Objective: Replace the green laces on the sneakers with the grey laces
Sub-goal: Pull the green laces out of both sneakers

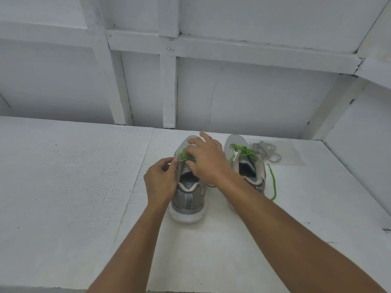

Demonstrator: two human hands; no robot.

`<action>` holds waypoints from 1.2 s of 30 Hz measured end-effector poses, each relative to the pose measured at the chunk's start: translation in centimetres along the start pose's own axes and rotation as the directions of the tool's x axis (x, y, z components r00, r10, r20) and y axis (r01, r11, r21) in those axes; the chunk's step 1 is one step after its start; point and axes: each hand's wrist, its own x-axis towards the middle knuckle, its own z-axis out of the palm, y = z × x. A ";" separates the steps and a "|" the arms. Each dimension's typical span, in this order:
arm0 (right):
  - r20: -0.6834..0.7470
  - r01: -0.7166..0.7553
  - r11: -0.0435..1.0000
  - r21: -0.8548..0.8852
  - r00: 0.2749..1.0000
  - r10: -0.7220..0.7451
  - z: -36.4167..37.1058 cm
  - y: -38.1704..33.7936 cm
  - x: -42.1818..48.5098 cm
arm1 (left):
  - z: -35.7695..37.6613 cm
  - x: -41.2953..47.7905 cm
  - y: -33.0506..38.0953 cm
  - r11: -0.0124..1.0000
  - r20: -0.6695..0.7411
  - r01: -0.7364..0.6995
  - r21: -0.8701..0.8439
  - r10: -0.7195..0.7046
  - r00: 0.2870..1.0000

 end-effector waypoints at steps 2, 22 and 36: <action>-0.031 0.002 1.000 0.001 1.000 -0.002 -0.2 0.2 -0.1 | 0.0 0.0 0.0 1.000 0.003 0.007 -0.008 -0.007 1.000; -0.088 0.020 1.000 0.010 0.996 -0.020 -0.6 0.4 0.1 | 0.1 0.0 -0.1 0.999 0.005 0.025 -0.023 -0.025 1.000; -0.257 -0.217 0.964 0.154 0.933 0.251 -2.9 5.9 0.4 | 0.1 -0.1 0.0 0.999 0.004 0.022 -0.032 -0.022 1.000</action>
